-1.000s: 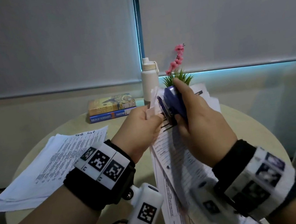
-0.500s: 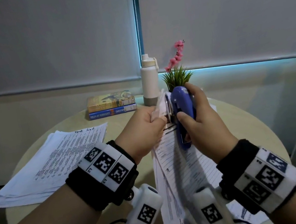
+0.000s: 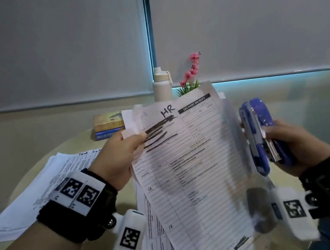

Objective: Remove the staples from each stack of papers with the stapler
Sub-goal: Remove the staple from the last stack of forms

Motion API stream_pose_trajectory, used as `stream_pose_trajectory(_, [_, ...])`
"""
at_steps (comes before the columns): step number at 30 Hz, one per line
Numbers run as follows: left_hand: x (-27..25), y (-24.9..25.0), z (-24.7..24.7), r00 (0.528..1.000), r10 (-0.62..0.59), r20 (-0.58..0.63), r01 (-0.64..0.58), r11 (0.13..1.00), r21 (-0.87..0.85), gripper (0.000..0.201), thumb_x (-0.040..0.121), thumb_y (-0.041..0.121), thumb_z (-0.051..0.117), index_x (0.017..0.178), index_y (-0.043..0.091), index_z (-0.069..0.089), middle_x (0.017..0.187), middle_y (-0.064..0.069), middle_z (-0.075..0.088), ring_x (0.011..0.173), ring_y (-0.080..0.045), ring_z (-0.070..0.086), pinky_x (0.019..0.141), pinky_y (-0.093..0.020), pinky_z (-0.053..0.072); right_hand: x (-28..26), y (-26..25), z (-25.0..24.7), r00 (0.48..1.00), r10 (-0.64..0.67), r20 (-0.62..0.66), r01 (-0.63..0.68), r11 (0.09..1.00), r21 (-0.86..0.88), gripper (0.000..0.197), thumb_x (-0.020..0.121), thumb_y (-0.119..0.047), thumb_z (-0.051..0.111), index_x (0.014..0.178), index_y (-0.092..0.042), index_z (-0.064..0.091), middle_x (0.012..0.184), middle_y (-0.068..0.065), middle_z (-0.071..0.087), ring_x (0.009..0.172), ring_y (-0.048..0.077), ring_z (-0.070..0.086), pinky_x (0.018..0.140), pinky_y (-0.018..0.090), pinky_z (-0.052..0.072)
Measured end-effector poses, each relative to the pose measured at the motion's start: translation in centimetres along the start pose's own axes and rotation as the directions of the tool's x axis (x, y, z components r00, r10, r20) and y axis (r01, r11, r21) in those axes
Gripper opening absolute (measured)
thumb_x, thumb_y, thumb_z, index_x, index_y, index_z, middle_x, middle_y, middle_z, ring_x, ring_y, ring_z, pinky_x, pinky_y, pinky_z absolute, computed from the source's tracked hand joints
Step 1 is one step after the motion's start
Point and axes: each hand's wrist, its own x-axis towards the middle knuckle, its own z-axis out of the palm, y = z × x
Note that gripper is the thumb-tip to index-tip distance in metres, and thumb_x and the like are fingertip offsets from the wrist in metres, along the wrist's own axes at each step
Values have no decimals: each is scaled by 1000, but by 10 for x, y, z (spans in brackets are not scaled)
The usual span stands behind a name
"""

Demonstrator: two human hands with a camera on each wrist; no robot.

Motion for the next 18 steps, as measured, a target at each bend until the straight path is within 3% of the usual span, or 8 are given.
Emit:
stream_pose_trajectory(2, [1,-3,0,1000,-17,25,18,1000,-7,28,96,1,41,91,4,68,76,-8,74,67,-18,71,57,-27,56,-4,-1,10,999,-9,47,9,1000,3,12,65,-18,68,75,-16,75,65,3,67,55,13,64,52,18,51])
stream_pose_trajectory(4, [0,-6,-2,999,-23,42,24,1000,-19,29,96,2,42,89,4,70,76,-8,74,68,-20,71,58,-27,56,-4,0,18,998,-19,63,21,999,-41,12,70,-19,65,76,-18,75,69,1,69,60,11,66,56,18,52])
stream_pose_trajectory(6, [-1,-5,-5,997,-41,66,40,999,8,36,94,3,47,69,5,72,61,-5,70,57,-15,67,56,-24,55,-2,3,21,998,-40,50,44,994,-100,42,55,-38,83,90,-17,72,83,5,70,72,16,66,65,22,54])
stream_pose_trajectory(8, [1,1,-15,995,-44,91,40,998,45,14,83,11,60,88,8,73,79,-9,73,69,-18,69,65,-30,59,0,3,18,998,-56,37,60,989,-134,63,44,-47,88,95,-16,70,89,7,70,77,19,66,69,24,54])
stream_pose_trajectory(11, [12,24,-38,997,17,80,-33,976,214,46,65,33,73,109,23,63,102,-2,72,84,-13,68,77,-30,55,-1,-5,17,994,-93,56,100,986,-131,66,41,-48,89,98,-20,72,88,4,72,75,16,67,63,21,54])
stream_pose_trajectory(14, [25,56,-37,974,79,215,-185,823,537,74,46,62,78,112,35,58,115,11,67,104,0,64,89,-19,50,-2,-13,22,988,-127,87,144,965,-217,72,41,-52,88,103,-19,70,92,4,70,79,13,65,66,19,53])
stream_pose_trajectory(16, [31,71,-21,956,40,289,-219,755,618,62,55,52,76,111,32,59,117,9,66,107,1,63,92,-16,49,-4,-18,27,985,-141,102,166,938,-305,66,46,-48,87,102,-19,69,90,1,68,80,11,62,68,17,51])
stream_pose_trajectory(18, [39,75,-5,925,-88,369,-184,746,640,56,61,37,83,111,20,63,113,-1,71,103,-7,67,91,-21,51,-7,-23,34,979,-154,132,193,904,-382,39,60,-29,80,96,-22,68,83,-3,65,77,10,58,66,16,47])
